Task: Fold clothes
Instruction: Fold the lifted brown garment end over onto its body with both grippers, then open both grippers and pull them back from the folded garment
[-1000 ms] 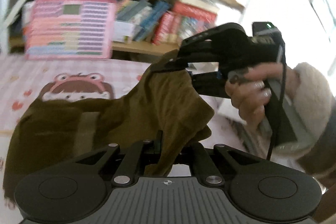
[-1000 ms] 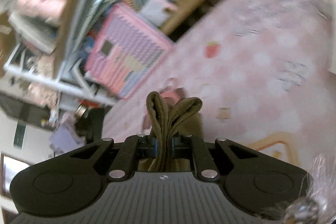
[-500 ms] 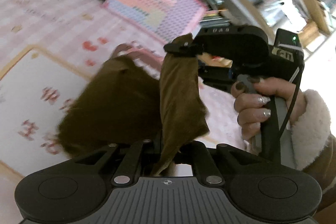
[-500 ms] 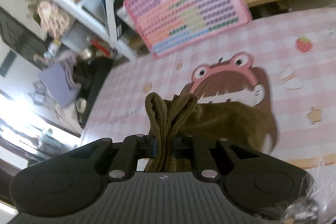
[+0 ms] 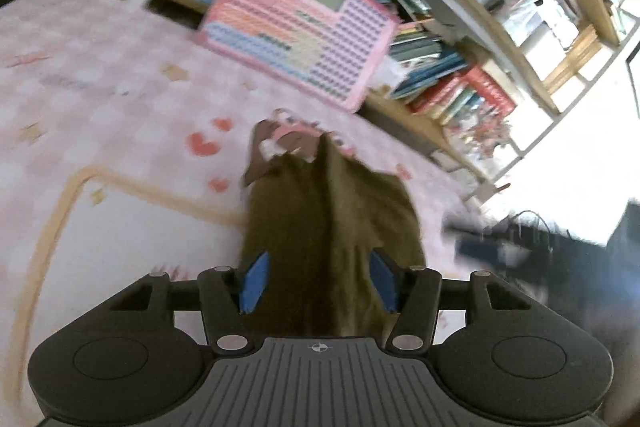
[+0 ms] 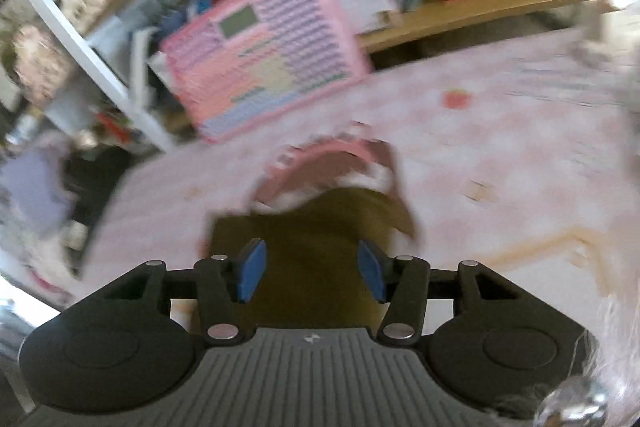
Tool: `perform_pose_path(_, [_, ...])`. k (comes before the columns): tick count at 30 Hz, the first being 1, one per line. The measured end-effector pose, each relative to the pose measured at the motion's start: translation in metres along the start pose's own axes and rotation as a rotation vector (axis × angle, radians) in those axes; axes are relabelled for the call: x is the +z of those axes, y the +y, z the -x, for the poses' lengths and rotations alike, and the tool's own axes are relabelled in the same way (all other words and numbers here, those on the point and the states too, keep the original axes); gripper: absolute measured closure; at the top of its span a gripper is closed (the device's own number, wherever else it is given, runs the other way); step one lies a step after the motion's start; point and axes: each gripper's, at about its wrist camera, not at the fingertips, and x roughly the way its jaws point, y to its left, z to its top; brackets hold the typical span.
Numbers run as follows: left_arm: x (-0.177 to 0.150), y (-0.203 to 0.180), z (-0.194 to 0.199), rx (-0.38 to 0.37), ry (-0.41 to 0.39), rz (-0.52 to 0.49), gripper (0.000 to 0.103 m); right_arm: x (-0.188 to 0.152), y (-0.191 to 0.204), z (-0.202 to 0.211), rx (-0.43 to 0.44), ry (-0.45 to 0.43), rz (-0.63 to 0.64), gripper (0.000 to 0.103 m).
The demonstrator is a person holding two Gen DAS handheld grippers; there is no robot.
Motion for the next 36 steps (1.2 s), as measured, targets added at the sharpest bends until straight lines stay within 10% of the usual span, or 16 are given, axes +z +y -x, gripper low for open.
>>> perform_pose_path(5, [0.019,0.0,-0.042,0.019,0.069,-0.023,0.055,-0.05,-0.007,0.003,-0.052,0.052,-0.037,0.046])
perform_pose_path(8, [0.022,-0.013,-0.038,0.008,0.023,-0.122,0.098,-0.065,-0.004,-0.008,-0.097,0.06,-0.058,0.046])
perform_pose_path(11, [0.018,-0.039,-0.019,-0.023,-0.076,-0.324,0.098,-0.07,0.005,-0.012,-0.108,0.05,-0.048,0.046])
perform_pose_path(16, [0.017,0.011,-0.068,0.097,0.093,-0.169,0.094,-0.073,0.012,-0.025,-0.111,0.059,-0.025,0.046])
perform_pose_path(31, [0.01,0.004,-0.019,0.01,0.048,-0.165,0.068,-0.074,0.021,-0.023,-0.111,0.057,0.014,0.044])
perform_pose_path(36, [-0.014,-0.001,-0.027,0.083,0.106,-0.257,0.066,-0.078,0.016,-0.016,-0.096,0.063,-0.034,0.044])
